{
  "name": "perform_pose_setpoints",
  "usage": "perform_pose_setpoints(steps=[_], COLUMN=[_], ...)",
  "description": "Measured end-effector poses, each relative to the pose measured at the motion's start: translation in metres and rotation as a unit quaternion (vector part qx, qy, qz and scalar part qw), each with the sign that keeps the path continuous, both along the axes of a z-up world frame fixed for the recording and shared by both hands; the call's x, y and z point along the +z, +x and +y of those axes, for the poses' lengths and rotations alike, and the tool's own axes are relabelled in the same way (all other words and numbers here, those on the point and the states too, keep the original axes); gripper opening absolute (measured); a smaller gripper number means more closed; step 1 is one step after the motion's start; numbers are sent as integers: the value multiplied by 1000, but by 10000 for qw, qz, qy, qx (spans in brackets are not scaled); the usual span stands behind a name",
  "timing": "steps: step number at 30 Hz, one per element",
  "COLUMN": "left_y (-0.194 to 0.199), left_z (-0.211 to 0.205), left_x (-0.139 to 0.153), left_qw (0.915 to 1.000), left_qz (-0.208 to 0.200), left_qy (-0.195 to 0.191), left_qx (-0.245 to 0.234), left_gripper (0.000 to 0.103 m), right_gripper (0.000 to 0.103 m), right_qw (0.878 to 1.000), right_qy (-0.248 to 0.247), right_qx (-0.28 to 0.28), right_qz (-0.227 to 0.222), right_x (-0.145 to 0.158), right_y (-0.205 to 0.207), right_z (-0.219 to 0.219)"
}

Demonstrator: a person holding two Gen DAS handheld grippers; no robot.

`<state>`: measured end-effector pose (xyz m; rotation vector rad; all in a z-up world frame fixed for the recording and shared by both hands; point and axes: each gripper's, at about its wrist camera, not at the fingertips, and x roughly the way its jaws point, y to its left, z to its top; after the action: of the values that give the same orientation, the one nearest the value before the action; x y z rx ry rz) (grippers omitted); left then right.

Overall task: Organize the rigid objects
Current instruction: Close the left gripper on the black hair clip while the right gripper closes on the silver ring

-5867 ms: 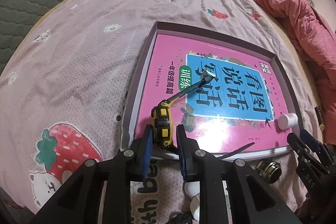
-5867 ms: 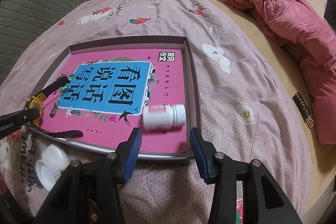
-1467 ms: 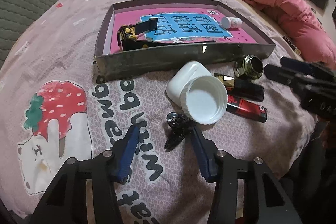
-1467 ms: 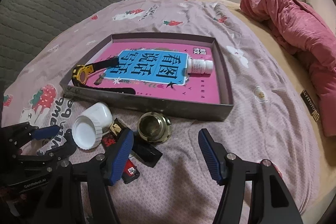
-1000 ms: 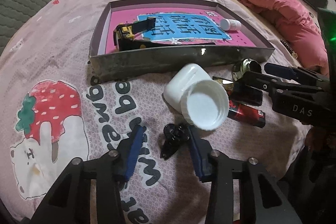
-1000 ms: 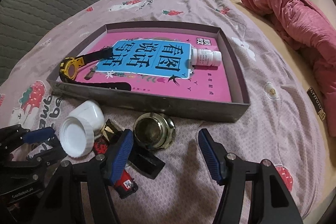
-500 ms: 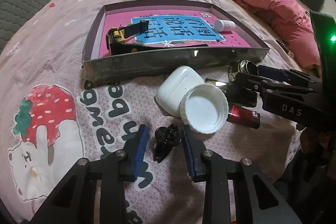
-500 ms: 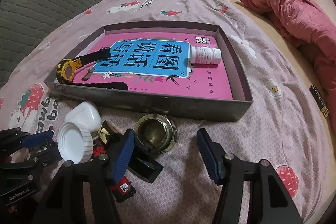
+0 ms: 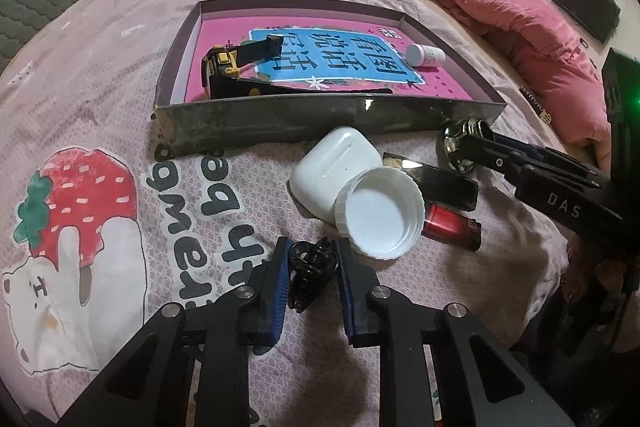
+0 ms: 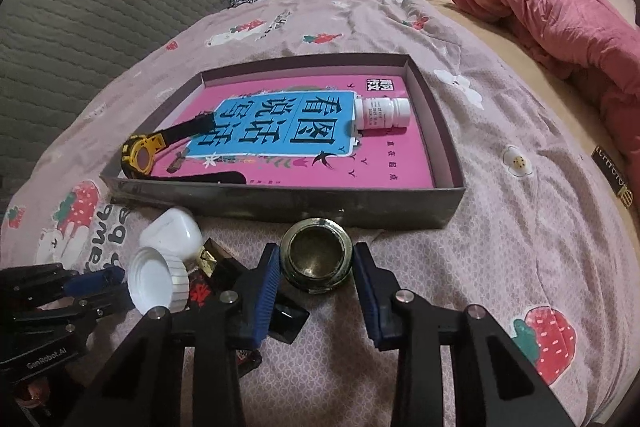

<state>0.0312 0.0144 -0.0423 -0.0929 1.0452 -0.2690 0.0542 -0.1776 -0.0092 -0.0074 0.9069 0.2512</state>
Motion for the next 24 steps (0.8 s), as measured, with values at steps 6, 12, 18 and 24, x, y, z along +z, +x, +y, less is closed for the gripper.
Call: perform_pose_setpoints(steps=[6, 12, 18, 24], left_y=[-1, -4, -7, -8], left_z=[1, 4, 5, 8], left_x=[3, 9, 16, 22], left_qw=[10000, 9999, 9998, 9995], left_qz=[-18, -79, -150, -193], left_qy=[-30, -23, -85, -134], left_qx=[28, 83, 119, 197], left_gripper=[22, 22, 22, 22], right_gripper=[37, 37, 37, 37], right_qw=[9999, 9997, 9995, 9994], right_qy=[81, 32, 13, 47], right_qx=[-28, 24, 40, 58], right_qz=[-98, -252, -301, -328], right_x=[8, 16, 21, 25], right_y=[-5, -11, -13, -15], right_z=[-5, -5, -3, -3])
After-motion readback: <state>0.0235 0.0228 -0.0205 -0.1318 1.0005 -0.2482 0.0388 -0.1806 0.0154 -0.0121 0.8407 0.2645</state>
